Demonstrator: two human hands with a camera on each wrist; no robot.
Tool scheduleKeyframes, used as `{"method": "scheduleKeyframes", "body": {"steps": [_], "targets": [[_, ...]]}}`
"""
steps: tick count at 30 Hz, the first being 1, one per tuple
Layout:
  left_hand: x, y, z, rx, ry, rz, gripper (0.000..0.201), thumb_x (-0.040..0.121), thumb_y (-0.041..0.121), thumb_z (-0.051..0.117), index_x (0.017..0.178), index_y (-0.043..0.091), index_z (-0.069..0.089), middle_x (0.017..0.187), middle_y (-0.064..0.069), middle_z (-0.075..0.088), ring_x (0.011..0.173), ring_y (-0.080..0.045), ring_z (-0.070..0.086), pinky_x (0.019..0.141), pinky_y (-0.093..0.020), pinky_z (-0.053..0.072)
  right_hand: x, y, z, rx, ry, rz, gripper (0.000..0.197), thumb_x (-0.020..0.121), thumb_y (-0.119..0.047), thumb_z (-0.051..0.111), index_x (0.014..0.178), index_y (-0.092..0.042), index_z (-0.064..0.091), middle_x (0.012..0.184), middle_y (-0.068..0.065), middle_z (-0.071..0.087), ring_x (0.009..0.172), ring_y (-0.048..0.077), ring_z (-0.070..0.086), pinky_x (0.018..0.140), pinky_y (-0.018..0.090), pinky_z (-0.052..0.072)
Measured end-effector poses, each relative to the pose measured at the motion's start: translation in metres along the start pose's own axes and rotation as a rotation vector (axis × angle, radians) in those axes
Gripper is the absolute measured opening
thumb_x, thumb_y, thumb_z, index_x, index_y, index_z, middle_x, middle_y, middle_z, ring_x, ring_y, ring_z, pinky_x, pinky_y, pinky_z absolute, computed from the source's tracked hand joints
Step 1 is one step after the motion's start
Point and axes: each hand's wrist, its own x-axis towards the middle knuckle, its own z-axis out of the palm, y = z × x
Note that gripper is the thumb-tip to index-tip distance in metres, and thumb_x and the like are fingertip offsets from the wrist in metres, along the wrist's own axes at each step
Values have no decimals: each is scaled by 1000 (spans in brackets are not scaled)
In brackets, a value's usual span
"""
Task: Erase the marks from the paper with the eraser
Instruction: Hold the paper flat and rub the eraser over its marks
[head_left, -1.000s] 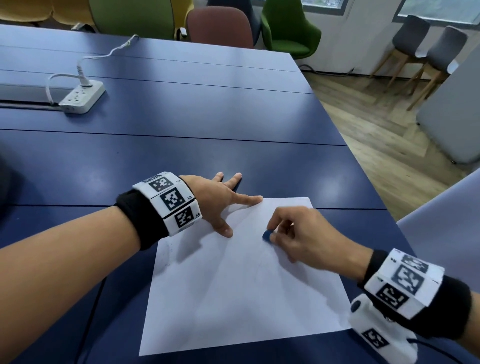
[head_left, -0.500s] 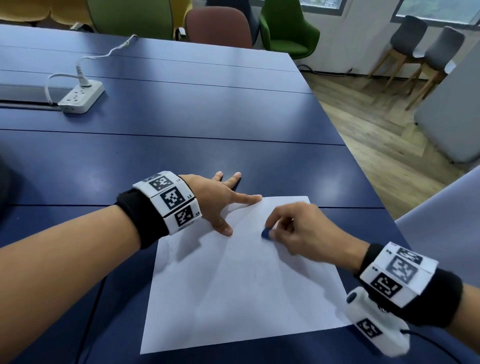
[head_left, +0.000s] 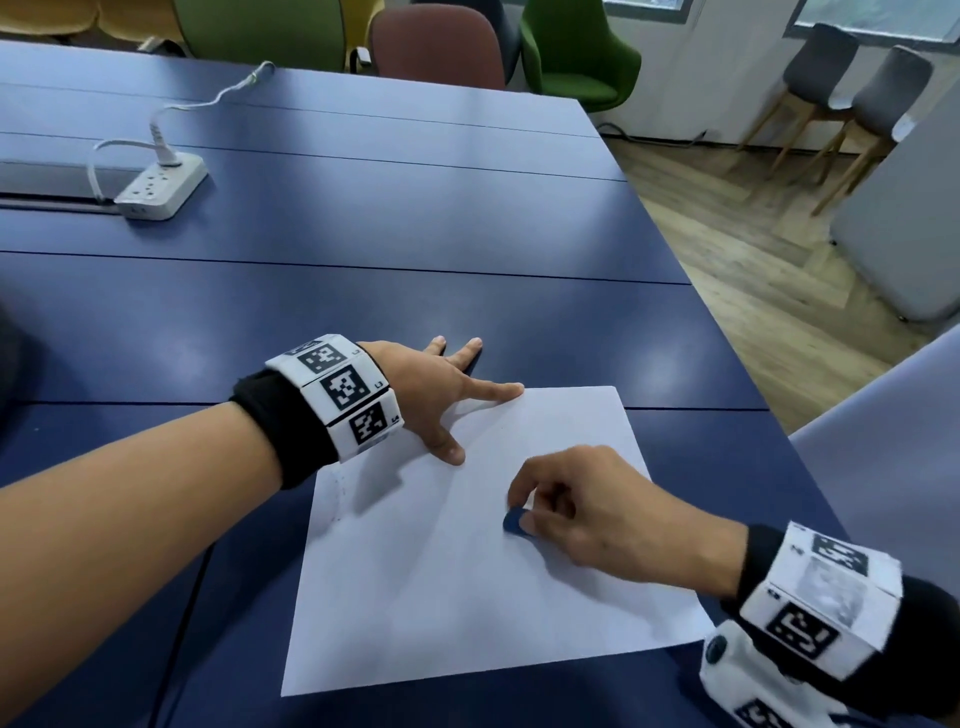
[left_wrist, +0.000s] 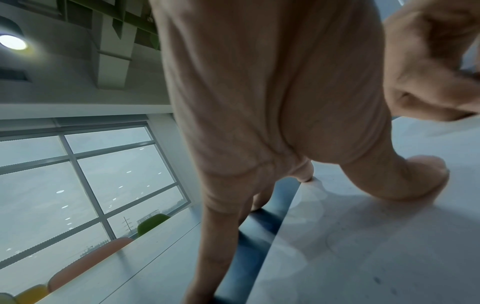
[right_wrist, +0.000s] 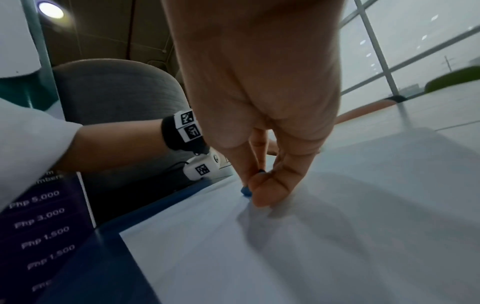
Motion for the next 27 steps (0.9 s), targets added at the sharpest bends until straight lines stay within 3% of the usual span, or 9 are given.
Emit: {"method": "scheduleKeyframes", "body": {"steps": [4, 9, 13, 18, 23, 27], "targets": [[1, 1, 0, 5, -1, 2, 96, 81, 59, 66, 137, 68, -10, 160, 5, -23, 149, -31, -10, 108, -63, 28, 8, 10, -10, 10, 125, 71, 7, 86, -15, 64, 89, -17, 69, 54, -10, 54, 47, 3, 51, 52, 15, 40], [2, -2, 0, 0, -2, 6, 96, 81, 59, 67, 138, 68, -10, 160, 4, -23, 149, -33, -9, 108, -64, 27, -9, -3, 2, -29, -48, -54, 10, 87, -20, 63, 94, -21, 69, 66, -6, 61, 58, 8, 53, 56, 14, 43], [2, -1, 0, 8, 4, 6, 96, 80, 59, 67, 137, 68, -9, 160, 5, -22, 149, -33, -8, 108, -64, 28, 2, 12, -10, -29, 130, 44, 6, 86, -18, 64, 89, -20, 69, 62, -6, 59, 52, 6, 50, 53, 14, 38], [2, -1, 1, 30, 5, -8, 95, 79, 62, 66, 136, 69, -11, 160, 5, -22, 149, -34, -6, 105, -66, 30, -17, -3, 3, -15, -85, -77, 10, 87, -20, 64, 94, -21, 70, 71, -4, 63, 59, 8, 53, 57, 15, 44], [2, 0, 0, 44, 6, -14, 96, 79, 63, 65, 136, 69, -11, 161, 5, -21, 149, -34, -5, 105, -66, 29, -8, 8, -4, -10, 104, -4, 6, 87, -18, 64, 91, -19, 67, 68, 1, 64, 52, 7, 48, 52, 14, 38], [-1, 2, -2, 56, 7, -16, 95, 80, 63, 64, 139, 67, -10, 161, 4, -20, 149, -34, -4, 105, -65, 30, -31, -7, 12, -18, -85, -95, 10, 86, -21, 62, 95, -23, 68, 77, -1, 64, 65, 11, 55, 61, 17, 46]]}}
